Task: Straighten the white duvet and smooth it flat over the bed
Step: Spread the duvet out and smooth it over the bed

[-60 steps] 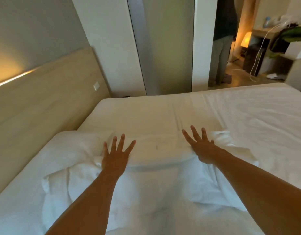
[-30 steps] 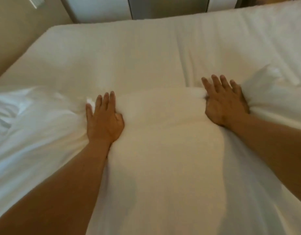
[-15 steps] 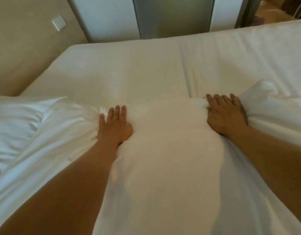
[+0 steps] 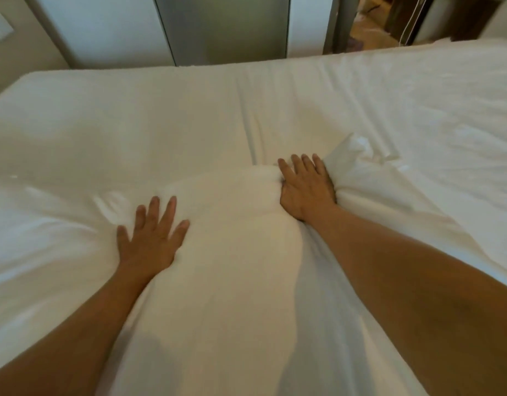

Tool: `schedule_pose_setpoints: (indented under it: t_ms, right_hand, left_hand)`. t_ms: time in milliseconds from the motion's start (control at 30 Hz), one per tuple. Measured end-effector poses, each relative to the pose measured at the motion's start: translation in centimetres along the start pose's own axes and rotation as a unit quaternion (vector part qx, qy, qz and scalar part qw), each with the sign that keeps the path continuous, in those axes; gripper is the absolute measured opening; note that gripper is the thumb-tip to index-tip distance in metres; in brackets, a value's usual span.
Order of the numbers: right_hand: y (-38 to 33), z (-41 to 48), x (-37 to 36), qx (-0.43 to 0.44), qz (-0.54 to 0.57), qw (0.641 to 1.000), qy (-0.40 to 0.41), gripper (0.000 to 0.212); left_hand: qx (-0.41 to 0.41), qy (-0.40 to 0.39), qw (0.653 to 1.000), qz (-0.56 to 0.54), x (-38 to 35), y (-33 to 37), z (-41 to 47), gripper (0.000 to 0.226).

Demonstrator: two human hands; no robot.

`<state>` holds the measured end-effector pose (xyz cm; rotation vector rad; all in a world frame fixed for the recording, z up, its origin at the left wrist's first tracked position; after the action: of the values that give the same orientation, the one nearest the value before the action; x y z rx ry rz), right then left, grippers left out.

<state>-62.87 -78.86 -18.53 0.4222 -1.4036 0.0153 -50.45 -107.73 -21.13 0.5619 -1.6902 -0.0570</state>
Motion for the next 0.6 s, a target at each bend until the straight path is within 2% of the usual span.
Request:
schedule_pose_setpoints:
  t_ms: [100, 200, 300, 400, 467, 533, 600]
  right_hand:
    - [1.5, -0.2, 3.0, -0.005, -0.005, 0.998, 0.057, 0.057]
    - [5.8, -0.2, 6.3, -0.068, -0.044, 0.992, 0.094, 0.049]
    - [11.7, -0.8, 7.6, -0.21, -0.075, 0.974, 0.026, 0.067]
    - [15.3, -2.4, 6.2, -0.309, 0.018, 0.947, -0.083, 0.086]
    - [14.6, -3.8, 4.3, -0.307, 0.076, 0.942, -0.112, 0.083]
    - [12.3, -5.3, 2.0, -0.278, 0.065, 0.953, -0.102, 0.08]
    - [10.8, -6.2, 0.0, -0.28, 0.036, 0.955, -0.095, 0.081]
  left_hand:
    - [0.002, 0.013, 1.0, -0.024, -0.1, -0.8, 0.1, 0.06]
    - [0.006, -0.001, 1.0, -0.013, -0.2, -0.7, 0.6, 0.06]
    - [0.016, 0.001, 1.0, -0.006, -0.3, -1.0, 0.2, 0.061]
    - [0.013, -0.009, 1.0, -0.007, 0.0, -0.6, 0.4, 0.062]
    - [0.043, -0.028, 0.999, -0.001, 0.1, -0.9, 0.5, 0.063]
    - [0.093, -0.045, 0.995, -0.002, 1.2, 0.6, 1.1, 0.063]
    - [0.081, -0.024, 0.996, -0.019, 2.2, 6.7, 2.7, 0.062]
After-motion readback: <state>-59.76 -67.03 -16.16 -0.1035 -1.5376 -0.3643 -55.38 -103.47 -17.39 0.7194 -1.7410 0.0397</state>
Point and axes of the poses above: each hand's wrist, its own z-axis towards the middle knuckle, its own x-axis out of the back of the hand, y = z × x, the point moved 7 cm from there along z, towards the middle knuckle, and after that the axes turned 13 degrees about -z, right-handed, at the moved point
